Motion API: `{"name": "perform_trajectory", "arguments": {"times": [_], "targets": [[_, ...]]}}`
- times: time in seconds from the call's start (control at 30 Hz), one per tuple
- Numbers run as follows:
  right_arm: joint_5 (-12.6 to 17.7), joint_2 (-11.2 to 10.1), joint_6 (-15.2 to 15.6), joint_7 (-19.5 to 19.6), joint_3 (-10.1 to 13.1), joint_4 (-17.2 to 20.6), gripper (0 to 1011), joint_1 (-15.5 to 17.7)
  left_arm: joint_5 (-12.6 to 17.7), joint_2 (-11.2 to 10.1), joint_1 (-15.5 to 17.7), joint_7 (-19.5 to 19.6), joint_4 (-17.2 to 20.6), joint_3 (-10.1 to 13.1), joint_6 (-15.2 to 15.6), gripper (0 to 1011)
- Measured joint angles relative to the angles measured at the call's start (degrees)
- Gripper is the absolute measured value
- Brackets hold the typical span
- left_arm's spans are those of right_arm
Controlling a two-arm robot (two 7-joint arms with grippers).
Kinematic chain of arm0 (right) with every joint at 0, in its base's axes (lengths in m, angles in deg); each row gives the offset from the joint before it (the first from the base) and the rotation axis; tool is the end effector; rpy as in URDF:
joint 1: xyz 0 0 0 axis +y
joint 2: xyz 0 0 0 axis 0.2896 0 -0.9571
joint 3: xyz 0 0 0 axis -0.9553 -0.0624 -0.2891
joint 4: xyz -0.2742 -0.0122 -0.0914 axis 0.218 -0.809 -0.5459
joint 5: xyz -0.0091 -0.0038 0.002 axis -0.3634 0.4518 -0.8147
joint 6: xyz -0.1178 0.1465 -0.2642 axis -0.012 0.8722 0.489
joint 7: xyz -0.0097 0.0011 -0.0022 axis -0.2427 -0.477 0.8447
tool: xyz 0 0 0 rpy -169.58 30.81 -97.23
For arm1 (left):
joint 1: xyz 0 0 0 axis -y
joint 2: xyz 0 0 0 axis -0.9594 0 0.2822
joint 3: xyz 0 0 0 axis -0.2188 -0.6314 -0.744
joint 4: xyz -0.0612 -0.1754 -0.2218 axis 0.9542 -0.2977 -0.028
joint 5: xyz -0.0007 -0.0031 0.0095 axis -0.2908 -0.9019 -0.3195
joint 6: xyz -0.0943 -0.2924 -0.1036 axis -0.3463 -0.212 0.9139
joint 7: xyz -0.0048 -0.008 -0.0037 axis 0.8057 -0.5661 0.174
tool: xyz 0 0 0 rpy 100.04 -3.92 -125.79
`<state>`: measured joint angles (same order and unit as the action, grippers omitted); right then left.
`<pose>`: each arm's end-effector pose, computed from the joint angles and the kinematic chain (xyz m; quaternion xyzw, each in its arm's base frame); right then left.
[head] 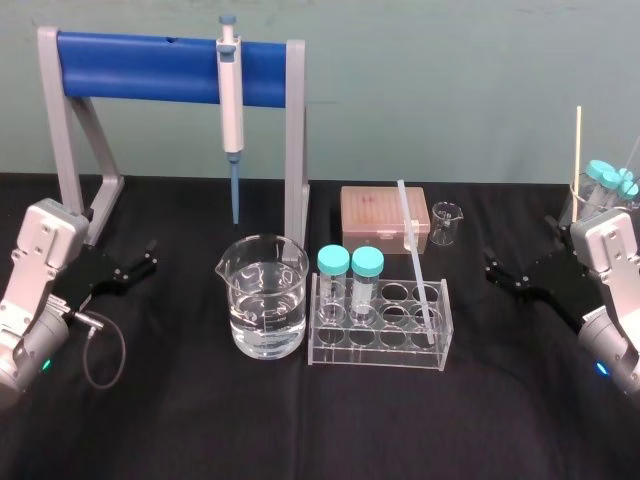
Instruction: Pick up the stirring rod with one hand, then place it down.
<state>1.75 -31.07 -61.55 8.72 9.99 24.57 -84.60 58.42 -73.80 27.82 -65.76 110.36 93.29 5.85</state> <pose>0.3725 -0.0782 -0.3045 -0.1415 -0.1326 -0.5799 0.7913 0.3725 0.0781 -0.3046 0.1415 -0.1325 0.5799 0.7913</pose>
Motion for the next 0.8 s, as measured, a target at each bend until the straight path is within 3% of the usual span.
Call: {"name": "perform_trajectory", "arguments": {"times": [0.27, 0.63, 0.8], "targets": [[2.24, 0.88, 1.11, -2.03, 1.85, 1.11, 1004, 0.53, 0.00, 0.00, 0.00, 0.00, 0.00, 0.00, 0.00, 1000], [11.41, 2.47, 4.66, -11.09, 5.24, 6.53, 1004, 0.73, 0.00, 0.00, 0.00, 0.00, 0.00, 0.00, 0.00, 1000], [12.70, 3.66, 5.73, -14.25, 5.12, 7.84, 1004, 0.06, 0.00, 0.00, 0.00, 0.00, 0.00, 0.00, 0.00, 1000]]}}
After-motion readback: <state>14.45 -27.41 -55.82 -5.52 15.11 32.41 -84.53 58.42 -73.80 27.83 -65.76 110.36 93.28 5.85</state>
